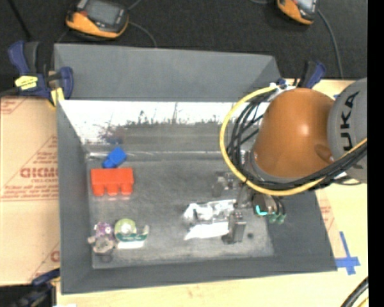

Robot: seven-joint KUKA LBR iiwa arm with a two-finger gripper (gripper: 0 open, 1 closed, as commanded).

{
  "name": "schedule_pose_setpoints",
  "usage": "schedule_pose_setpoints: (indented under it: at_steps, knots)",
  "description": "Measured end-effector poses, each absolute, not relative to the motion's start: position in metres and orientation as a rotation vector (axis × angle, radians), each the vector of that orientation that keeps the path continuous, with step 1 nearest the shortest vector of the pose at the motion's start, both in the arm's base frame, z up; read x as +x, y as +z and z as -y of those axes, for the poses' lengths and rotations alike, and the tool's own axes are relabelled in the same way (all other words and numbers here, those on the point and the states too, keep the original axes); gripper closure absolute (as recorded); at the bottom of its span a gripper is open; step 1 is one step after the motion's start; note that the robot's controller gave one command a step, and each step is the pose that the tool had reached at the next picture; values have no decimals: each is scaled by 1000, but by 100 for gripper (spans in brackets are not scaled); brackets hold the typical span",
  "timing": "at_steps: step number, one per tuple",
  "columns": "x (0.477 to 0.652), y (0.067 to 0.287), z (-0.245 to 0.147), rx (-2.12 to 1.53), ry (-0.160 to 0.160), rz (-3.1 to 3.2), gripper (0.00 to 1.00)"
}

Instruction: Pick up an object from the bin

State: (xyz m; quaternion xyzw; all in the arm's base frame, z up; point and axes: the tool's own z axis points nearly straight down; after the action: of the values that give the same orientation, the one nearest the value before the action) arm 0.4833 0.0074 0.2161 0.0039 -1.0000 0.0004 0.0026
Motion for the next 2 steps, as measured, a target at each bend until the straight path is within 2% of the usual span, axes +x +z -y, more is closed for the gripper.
schedule_pose_setpoints:
  at_steps: [1, 2]
  knots:
    - [535, 79, 39, 46, 2, 3138, 0]
    - [537, 84, 39, 47, 2, 3144, 100]
